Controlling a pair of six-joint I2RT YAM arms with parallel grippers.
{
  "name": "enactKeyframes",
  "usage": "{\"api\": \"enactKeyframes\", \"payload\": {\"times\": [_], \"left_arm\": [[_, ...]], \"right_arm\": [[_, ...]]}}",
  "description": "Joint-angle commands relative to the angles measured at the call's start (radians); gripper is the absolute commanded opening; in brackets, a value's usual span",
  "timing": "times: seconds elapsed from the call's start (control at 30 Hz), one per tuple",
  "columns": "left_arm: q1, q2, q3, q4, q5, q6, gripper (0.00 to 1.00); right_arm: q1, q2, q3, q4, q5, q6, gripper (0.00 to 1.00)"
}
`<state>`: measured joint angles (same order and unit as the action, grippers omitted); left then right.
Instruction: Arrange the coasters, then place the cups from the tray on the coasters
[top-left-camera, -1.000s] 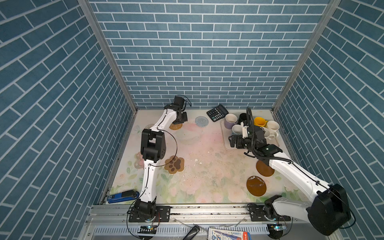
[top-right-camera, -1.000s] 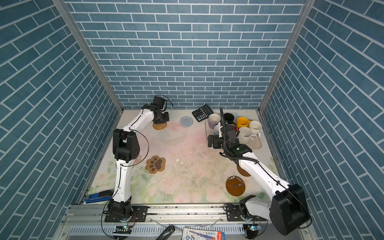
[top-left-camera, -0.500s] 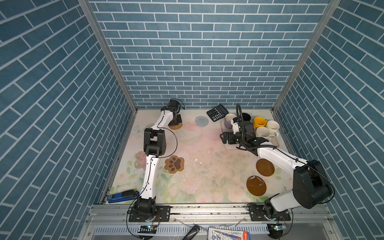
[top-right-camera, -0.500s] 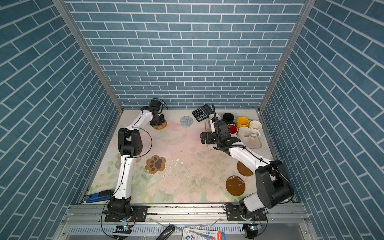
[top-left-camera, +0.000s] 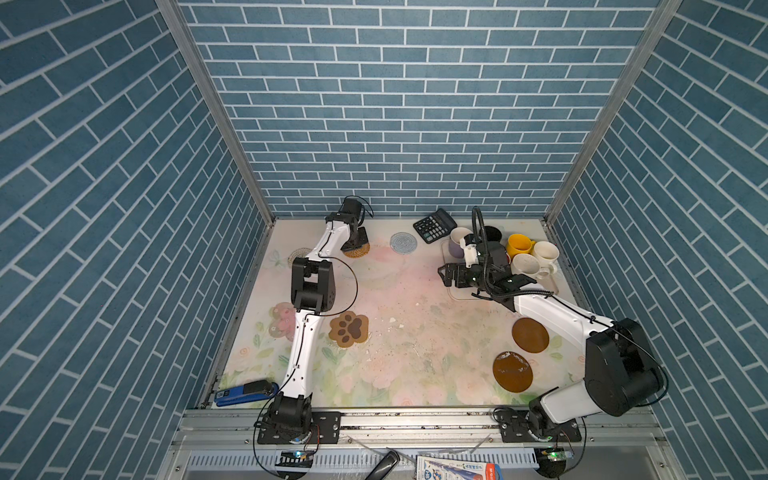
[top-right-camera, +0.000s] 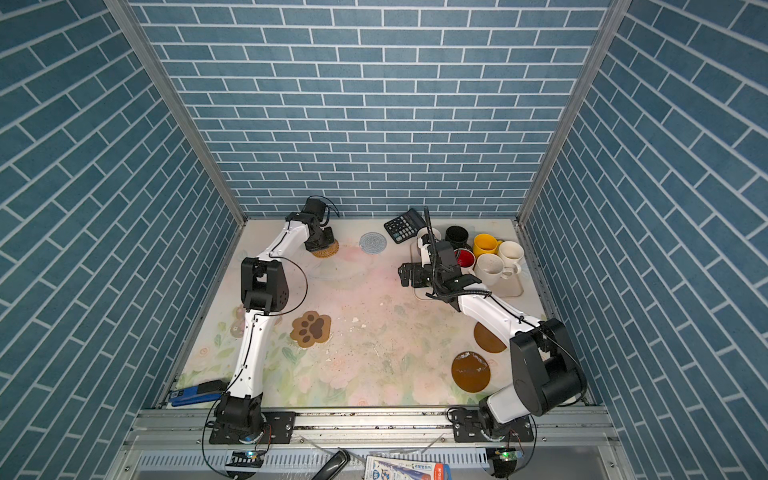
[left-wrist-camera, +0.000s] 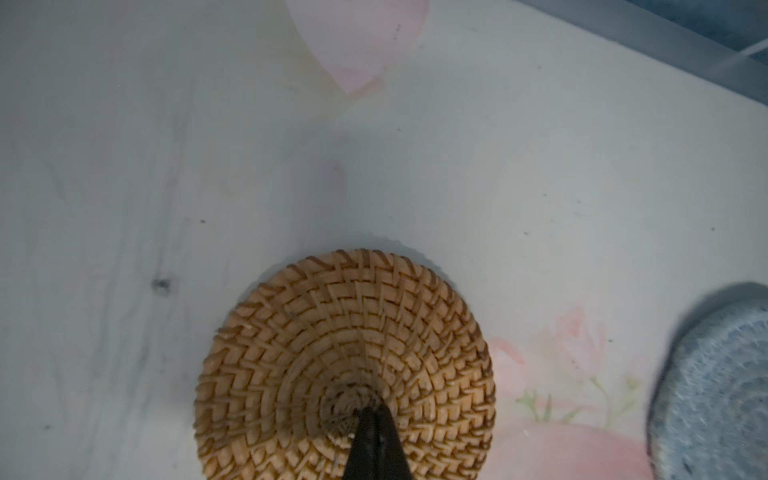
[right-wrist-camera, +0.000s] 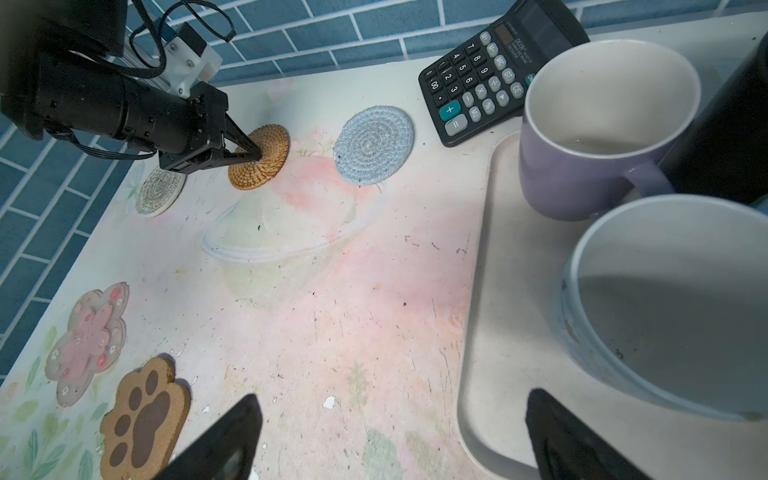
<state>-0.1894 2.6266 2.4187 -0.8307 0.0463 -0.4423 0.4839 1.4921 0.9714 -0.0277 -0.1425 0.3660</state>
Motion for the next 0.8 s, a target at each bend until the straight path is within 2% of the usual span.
{"api": "enactKeyframes", "payload": {"times": [0.0, 0.27, 0.3, 0.33, 0.47, 0.53, 0.7, 0.77], "left_arm": [[-0.027, 0.042, 0.006, -0.028, 0.026, -0.017, 0.0], [-0.027, 0.017, 0.022, -0.039, 0.014, -0.016, 0.0], [-0.027, 0.009, 0.022, -0.036, 0.013, -0.016, 0.03], [-0.027, -0.003, 0.022, -0.033, 0.016, -0.016, 0.12], [-0.031, -0.066, 0.015, -0.027, 0.04, -0.015, 0.36], [-0.041, -0.102, -0.007, -0.011, 0.053, -0.007, 0.45], [-0.093, -0.152, -0.016, 0.004, 0.079, 0.011, 0.6], [-0.125, -0.157, -0.01, 0.023, 0.08, 0.022, 0.63]], "right_arm": [[-0.001, -0.031, 0.027, 0.018, -0.009, -0.016, 0.99], [-0.002, -0.032, 0.039, 0.012, -0.003, -0.016, 0.99], [-0.002, -0.034, 0.046, 0.002, 0.002, -0.016, 0.98], [-0.002, -0.035, 0.059, -0.012, 0.004, -0.016, 0.99], [-0.002, -0.054, 0.101, -0.055, 0.007, -0.016, 0.99], [-0.002, -0.064, 0.12, -0.08, 0.005, -0.015, 0.99], [-0.002, -0.08, 0.164, -0.152, -0.006, -0.006, 0.99], [-0.002, -0.097, 0.167, -0.169, 0.007, -0.006, 0.99]]}}
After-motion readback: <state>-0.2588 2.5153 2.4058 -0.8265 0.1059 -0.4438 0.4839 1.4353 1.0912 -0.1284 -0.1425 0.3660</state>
